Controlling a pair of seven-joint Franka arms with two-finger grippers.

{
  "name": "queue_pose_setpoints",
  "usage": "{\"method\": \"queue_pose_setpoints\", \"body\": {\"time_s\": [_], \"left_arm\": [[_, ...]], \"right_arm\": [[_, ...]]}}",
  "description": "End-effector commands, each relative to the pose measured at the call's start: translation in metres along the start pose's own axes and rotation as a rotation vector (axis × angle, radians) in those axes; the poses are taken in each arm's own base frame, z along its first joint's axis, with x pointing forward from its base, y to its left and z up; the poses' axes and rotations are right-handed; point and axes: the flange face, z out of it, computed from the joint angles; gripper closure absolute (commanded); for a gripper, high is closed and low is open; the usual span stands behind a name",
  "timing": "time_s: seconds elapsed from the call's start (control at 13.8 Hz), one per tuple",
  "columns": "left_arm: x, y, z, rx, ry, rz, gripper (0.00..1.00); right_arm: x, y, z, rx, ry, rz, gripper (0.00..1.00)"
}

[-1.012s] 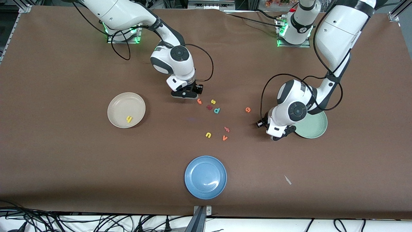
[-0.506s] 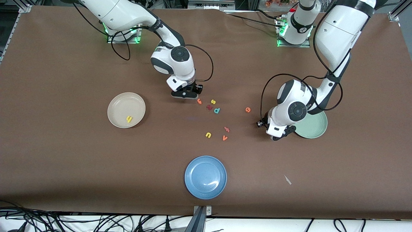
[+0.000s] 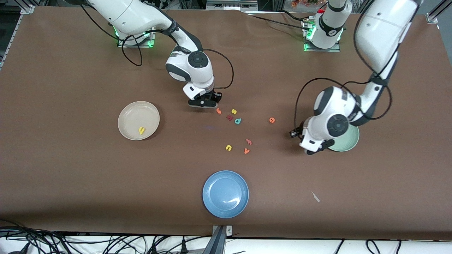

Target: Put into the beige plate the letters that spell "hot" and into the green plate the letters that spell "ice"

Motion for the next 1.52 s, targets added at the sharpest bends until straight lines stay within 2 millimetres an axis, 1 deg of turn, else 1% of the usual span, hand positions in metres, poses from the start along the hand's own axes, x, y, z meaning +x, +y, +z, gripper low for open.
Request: {"method": "queue_pose_setpoints", "body": {"time_s": [0.0,0.14,0.22,0.29,0.36,0.43,0.51,0.58,0.65,0.72,0.79,0.87,0.94,1.01,1.08,1.16,1.23,1.3,1.37,1.45], "left_arm": [[0.004,-0.055,-0.046,0.045,-0.039,0.129,1.0],[0.023,-0.103,-0.053,0.032,-0.08,0.221,1.0],[0.034,-0.127,-0.052,0.017,-0.088,0.258,1.0],[0.044,-0.151,-0.047,0.0,-0.103,0.292,1.0],[0.053,-0.17,-0.04,-0.014,-0.118,0.321,1.0],[0.061,-0.184,-0.028,-0.025,-0.135,0.341,1.0],[0.066,-0.191,-0.017,-0.03,-0.149,0.347,1.0],[0.071,-0.194,0.001,-0.024,-0.167,0.351,1.0],[0.075,-0.195,0.011,0.007,-0.164,0.368,1.0],[0.076,-0.195,0.018,0.02,-0.168,0.377,1.0],[0.077,-0.195,0.021,0.019,-0.173,0.376,1.0],[0.076,-0.196,0.02,0.02,-0.176,0.374,0.67],[0.076,-0.197,0.016,0.021,-0.171,0.371,0.05],[0.074,-0.194,0.01,0.023,-0.17,0.366,0.0],[0.07,-0.191,-0.005,0.023,-0.167,0.359,0.0],[0.061,-0.18,-0.025,0.027,-0.147,0.356,0.0],[0.05,-0.164,-0.041,0.028,-0.129,0.348,0.0],[0.04,-0.146,-0.055,0.019,-0.111,0.302,0.0],[0.031,-0.127,-0.062,0.011,-0.102,0.247,0.0],[0.018,-0.104,-0.067,0.009,-0.1,0.22,0.0]], "right_arm": [[-0.002,-0.002,0.002,-0.002,0.014,0.0,0.62],[-0.002,-0.002,0.002,-0.002,0.014,0.0,0.73],[-0.002,-0.002,0.002,-0.002,0.014,0.0,0.77],[-0.002,-0.002,0.002,-0.003,0.015,-0.002,0.81],[0.0,-0.001,0.0,-0.005,0.018,0.0,0.84],[0.001,-0.002,-0.004,-0.005,0.025,-0.005,0.84],[0.009,0.002,-0.013,-0.002,0.044,-0.004,0.84],[0.022,0.016,-0.021,-0.01,0.059,0.02,0.84],[0.034,0.031,-0.027,-0.017,0.068,0.022,0.84],[0.039,0.047,-0.031,-0.031,0.071,-0.005,0.84],[0.044,0.062,-0.036,-0.043,0.077,-0.025,0.83],[0.051,0.08,-0.04,-0.059,0.082,-0.039,0.83],[0.055,0.099,-0.044,-0.076,0.085,-0.069,0.83],[0.06,0.124,-0.044,-0.098,0.078,-0.098,0.83],[0.066,0.148,-0.043,-0.117,0.067,-0.143,0.83],[0.073,0.173,-0.044,-0.136,0.058,-0.18,0.83],[0.08,0.188,-0.048,-0.149,0.058,-0.208,0.83],[0.083,0.204,-0.048,-0.162,0.047,-0.245,0.83],[0.092,0.226,-0.046,-0.172,0.031,-0.27,0.83],[0.1,0.25,-0.045,-0.178,0.015,-0.302,0.83]]}}
